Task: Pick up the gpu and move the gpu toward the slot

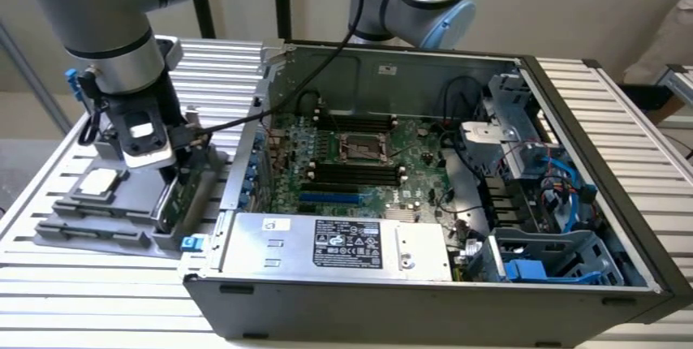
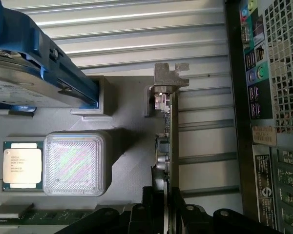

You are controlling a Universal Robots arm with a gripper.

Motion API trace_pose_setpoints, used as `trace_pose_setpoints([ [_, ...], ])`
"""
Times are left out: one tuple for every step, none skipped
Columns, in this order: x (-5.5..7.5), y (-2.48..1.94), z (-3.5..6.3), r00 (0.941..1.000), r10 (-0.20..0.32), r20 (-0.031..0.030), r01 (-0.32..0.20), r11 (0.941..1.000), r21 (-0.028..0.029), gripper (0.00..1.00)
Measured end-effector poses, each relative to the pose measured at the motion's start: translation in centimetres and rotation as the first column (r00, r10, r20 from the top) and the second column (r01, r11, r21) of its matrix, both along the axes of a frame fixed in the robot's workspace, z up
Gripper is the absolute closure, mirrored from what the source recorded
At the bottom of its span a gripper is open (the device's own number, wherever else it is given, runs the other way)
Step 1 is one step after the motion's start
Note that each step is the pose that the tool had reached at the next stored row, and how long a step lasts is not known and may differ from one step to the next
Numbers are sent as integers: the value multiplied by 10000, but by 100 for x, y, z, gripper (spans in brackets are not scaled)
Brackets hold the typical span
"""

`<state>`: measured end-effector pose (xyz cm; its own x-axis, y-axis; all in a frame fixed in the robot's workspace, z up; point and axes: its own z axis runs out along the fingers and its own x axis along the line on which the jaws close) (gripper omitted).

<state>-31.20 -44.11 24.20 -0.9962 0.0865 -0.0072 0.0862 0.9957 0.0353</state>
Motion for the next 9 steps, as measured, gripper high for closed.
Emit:
trace_pose_setpoints([
  [0,0,0,10000,99,0,-99,10000,0,74],
  [0,0,0,9998,206,0,-206,9998,1,74],
  [0,0,0,9995,306,-1,-306,9995,1,74],
  [0,0,0,9992,394,0,-394,9992,0,74],
  [1,0,0,9988,481,0,-481,9988,1,74],
  [1,0,-1,9983,575,0,-575,9983,1,74],
  [1,0,0,9976,685,0,-685,9976,1,74],
  [1,0,0,9968,794,1,-794,9968,1,74],
  [1,0,-1,9963,855,0,-855,9963,1,74],
])
